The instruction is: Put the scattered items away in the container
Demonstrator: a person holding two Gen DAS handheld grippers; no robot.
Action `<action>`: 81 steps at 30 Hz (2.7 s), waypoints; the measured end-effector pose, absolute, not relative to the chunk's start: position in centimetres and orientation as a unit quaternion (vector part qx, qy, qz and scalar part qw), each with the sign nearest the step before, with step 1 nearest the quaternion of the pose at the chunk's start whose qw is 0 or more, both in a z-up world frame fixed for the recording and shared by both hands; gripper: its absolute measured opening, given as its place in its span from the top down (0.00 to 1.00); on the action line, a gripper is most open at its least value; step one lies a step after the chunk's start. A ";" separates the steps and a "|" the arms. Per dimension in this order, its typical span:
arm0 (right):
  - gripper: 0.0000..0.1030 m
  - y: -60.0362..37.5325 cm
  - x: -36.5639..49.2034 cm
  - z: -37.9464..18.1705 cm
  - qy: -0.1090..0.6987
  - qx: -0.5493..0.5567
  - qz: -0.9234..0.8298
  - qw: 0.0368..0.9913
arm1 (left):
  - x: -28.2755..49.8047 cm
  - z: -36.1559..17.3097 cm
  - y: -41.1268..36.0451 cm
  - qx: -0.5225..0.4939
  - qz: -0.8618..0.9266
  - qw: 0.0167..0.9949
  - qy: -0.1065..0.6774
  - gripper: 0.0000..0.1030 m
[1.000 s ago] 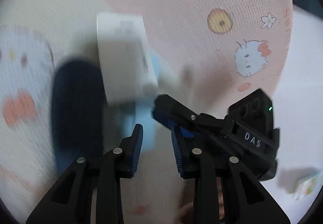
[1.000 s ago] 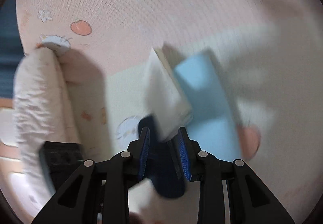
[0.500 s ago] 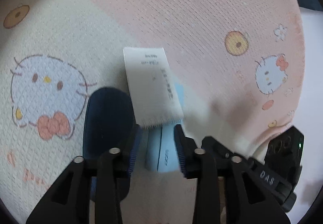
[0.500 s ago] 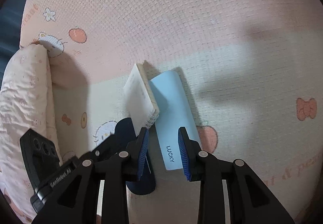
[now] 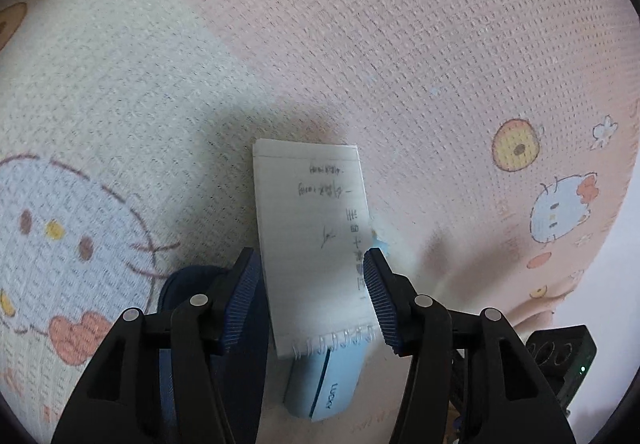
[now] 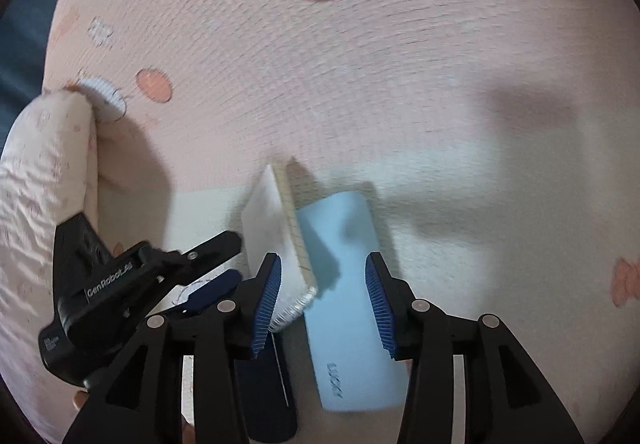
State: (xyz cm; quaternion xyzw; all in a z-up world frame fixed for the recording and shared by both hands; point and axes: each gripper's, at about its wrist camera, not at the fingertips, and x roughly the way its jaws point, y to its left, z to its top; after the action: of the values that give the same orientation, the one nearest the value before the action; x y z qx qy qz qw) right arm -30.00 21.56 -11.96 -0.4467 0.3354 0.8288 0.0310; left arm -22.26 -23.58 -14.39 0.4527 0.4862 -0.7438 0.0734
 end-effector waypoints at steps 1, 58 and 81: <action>0.60 21.3 -30.4 -12.2 0.335 -0.443 0.831 0.019 | -22.5 -14.6 -23.6 0.454 -0.742 0.070 0.488 0.43; 0.88 23.0 -4.5 -13.0 0.363 -0.407 0.826 0.143 | -12.0 -13.9 -3.2 0.574 -0.734 -0.120 0.343 0.58; 0.81 21.1 -1.8 -15.9 0.315 -0.470 0.798 0.208 | -16.9 -13.1 -1.7 0.589 -0.766 -0.096 0.241 0.54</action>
State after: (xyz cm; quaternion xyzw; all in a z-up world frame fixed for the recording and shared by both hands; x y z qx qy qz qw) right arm -1.83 21.06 -15.92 -0.4699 0.3154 0.7977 0.2084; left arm -16.90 -1.71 -13.14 0.5885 0.2409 -0.7658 -0.0958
